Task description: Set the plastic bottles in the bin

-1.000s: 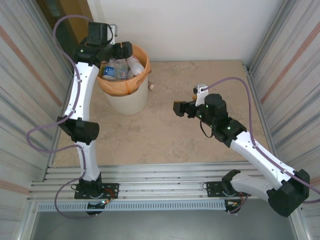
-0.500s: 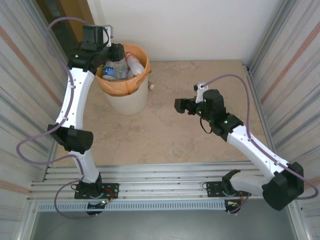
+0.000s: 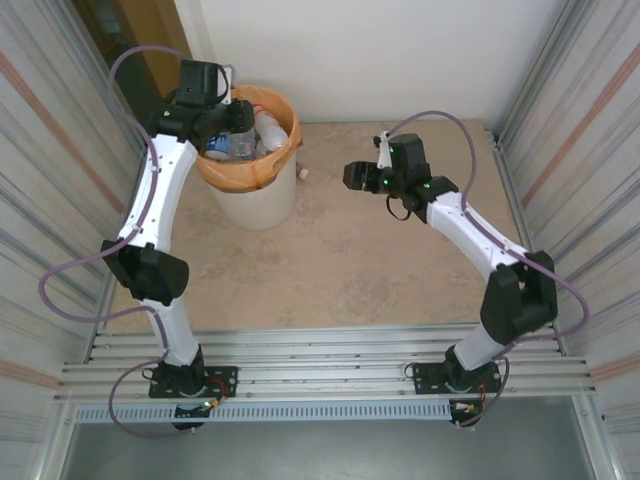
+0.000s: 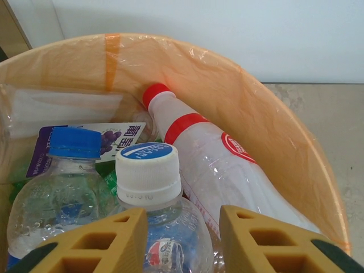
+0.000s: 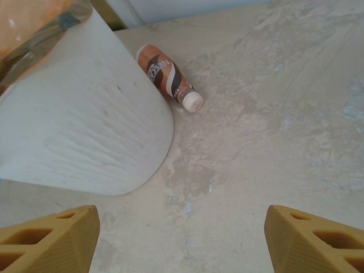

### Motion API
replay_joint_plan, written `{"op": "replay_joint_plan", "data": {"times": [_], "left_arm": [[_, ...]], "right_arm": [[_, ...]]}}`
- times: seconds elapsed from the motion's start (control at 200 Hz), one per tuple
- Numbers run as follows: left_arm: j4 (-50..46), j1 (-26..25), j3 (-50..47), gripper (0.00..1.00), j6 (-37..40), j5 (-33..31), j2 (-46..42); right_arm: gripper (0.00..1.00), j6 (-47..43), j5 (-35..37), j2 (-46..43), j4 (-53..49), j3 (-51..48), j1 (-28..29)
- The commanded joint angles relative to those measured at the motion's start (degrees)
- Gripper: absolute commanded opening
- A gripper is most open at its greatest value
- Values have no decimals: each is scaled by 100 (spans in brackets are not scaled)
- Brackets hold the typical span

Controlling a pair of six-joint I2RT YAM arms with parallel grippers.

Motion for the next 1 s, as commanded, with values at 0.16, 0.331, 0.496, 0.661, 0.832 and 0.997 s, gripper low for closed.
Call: {"op": "replay_joint_plan", "data": {"times": [0.16,0.331,0.496,0.661,0.832,0.997], "left_arm": [[148,-135,-219,53,-21,-2,-703],[542,-215,-926,63,-71,-25,-1434],[1071,-270,-1942,70,-226,-77,-2262],[1557,-311,-2876,74,-454,-151,-2998],[1862,-333,-3455,77,-633,-141,-3433],[2022,-342,-3747,79,-717,-107,-3610]], "right_arm": [[68,-63,-645,1649,-244,1395,-150],[63,-72,-886,2798,-295,2501,-184],[58,-112,-1113,3857,-457,3792,-166],[55,-51,-1278,4865,-715,5135,-109],[55,174,-1456,5918,-1008,6551,-44],[55,542,-1641,6375,-672,6904,-35]]}}
